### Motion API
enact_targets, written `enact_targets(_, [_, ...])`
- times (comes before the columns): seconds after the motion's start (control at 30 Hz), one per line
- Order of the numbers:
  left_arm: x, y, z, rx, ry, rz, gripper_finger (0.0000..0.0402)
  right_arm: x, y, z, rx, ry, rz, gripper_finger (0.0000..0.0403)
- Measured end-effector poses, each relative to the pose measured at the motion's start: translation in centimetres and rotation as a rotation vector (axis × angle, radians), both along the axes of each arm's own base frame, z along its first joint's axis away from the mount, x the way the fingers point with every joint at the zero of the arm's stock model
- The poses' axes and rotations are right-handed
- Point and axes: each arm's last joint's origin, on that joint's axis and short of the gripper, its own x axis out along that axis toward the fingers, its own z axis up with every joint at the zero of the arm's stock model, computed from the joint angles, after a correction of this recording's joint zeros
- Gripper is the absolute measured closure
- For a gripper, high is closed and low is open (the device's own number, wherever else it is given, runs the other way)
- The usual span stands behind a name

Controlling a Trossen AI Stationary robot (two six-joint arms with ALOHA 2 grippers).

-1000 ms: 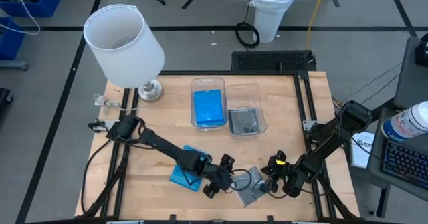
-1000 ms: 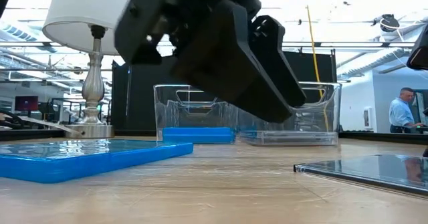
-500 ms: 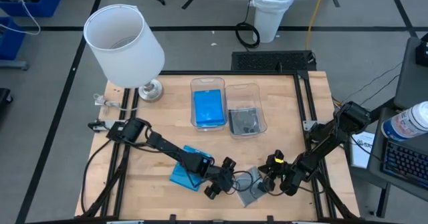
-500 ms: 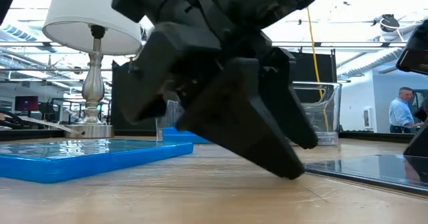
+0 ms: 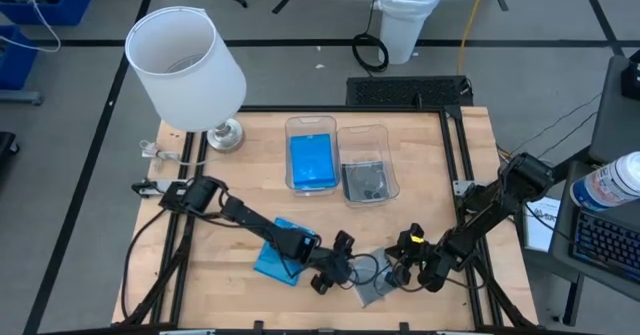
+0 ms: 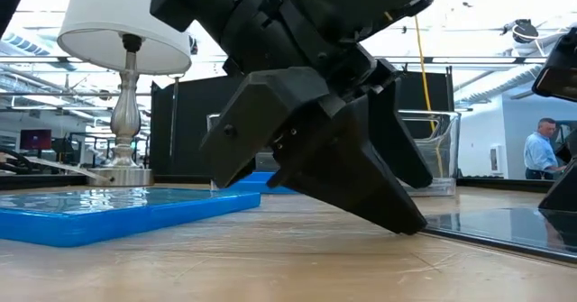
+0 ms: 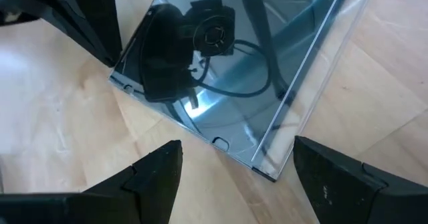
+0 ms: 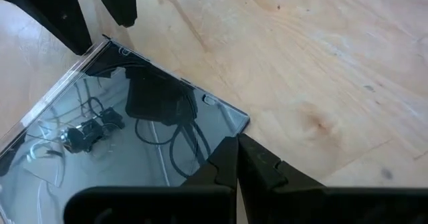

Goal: Pick & place jewel cases by type
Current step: Stack the black CD case on top of the black CD cases in the right transparent bin

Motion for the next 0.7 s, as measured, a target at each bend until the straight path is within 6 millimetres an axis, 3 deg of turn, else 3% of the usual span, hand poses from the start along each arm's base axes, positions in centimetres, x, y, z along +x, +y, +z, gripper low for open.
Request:
enact_targets(0.23, [0.6,-0.3,1.0,0.06,-0.074,-0.042,0.0117,0.2,0.1,-1.2,-0.019,-0.031,-0.051,0.0403])
enact_targets(0.7, [1.4,-0.5,1.8,0.09,-0.121,-0.038,0.0116,0.3,0.2,-1.1,-0.019,-0.048,-0.034,0.0403])
